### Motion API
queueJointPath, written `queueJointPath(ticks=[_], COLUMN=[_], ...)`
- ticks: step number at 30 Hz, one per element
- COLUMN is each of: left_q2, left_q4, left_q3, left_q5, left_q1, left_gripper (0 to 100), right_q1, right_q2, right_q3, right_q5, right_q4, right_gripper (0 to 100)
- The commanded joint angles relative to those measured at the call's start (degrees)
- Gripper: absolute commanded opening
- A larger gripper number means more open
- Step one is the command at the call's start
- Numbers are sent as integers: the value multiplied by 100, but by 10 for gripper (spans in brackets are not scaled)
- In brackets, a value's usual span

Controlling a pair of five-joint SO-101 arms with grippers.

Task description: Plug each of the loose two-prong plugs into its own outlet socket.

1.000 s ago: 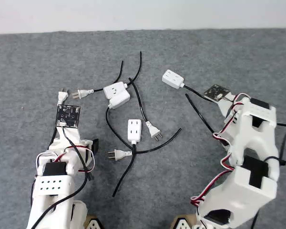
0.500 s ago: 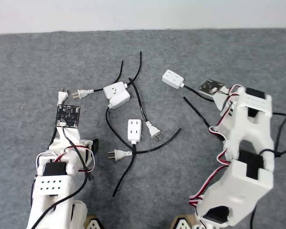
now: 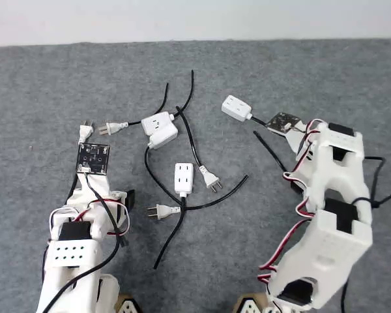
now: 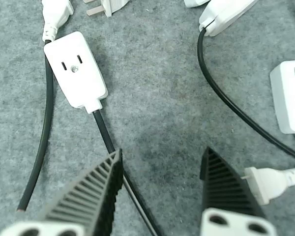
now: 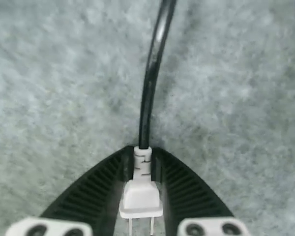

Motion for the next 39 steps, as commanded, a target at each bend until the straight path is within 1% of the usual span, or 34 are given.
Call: queueJointPath(ticks=[1,6,9,11,14,18,19,21,24,25,26,28,31,32,33,35,39], left_q2=[-70,-70,-70,-70,-62,-62,-53,-44,88,220,404,941,2163,2585,2998,3701,4457], left_q4=[-149,-149,-149,-149,-132,0,35,35,9,26,35,44,141,255,387,589,756], left_q3=[-57,-57,-57,-57,-84,-119,-154,-198,-295,-400,-523,-875,-1631,-1930,-2220,-2756,-3495], left_q5=[-9,-9,-9,-9,-9,0,18,255,369,387,396,466,941,993,958,615,158], left_q1=[26,35,53,53,79,316,343,343,343,343,343,352,352,369,448,730,1512], left_gripper=[239,239,239,239,239,235,221,160,20,6,18,11,11,12,12,12,12], right_q1=[-4,-40,-48,-48,-57,-57,-57,-119,-321,-435,-532,-778,-1226,-1420,-1631,-2141,-3134], right_q2=[127,233,233,189,119,-251,-409,-787,-1464,-1701,-1947,-2440,-3169,-3407,-3618,-3969,-4136], right_q3=[-299,-290,-308,-299,-457,-844,-914,-1011,-1125,-1169,-1231,-1363,-1574,-1626,-1662,-1662,-1530], right_q5=[62,62,35,18,-431,-1231,-1486,-1916,-2708,-2980,-3244,-3745,-4466,-4677,-4870,-5222,-5670], right_q4=[-145,-119,-119,-110,66,558,681,919,1367,1508,1657,1930,2290,2378,2431,2448,2404], right_gripper=[77,72,3,10,8,8,8,8,8,8,8,8,8,8,8,8,8])
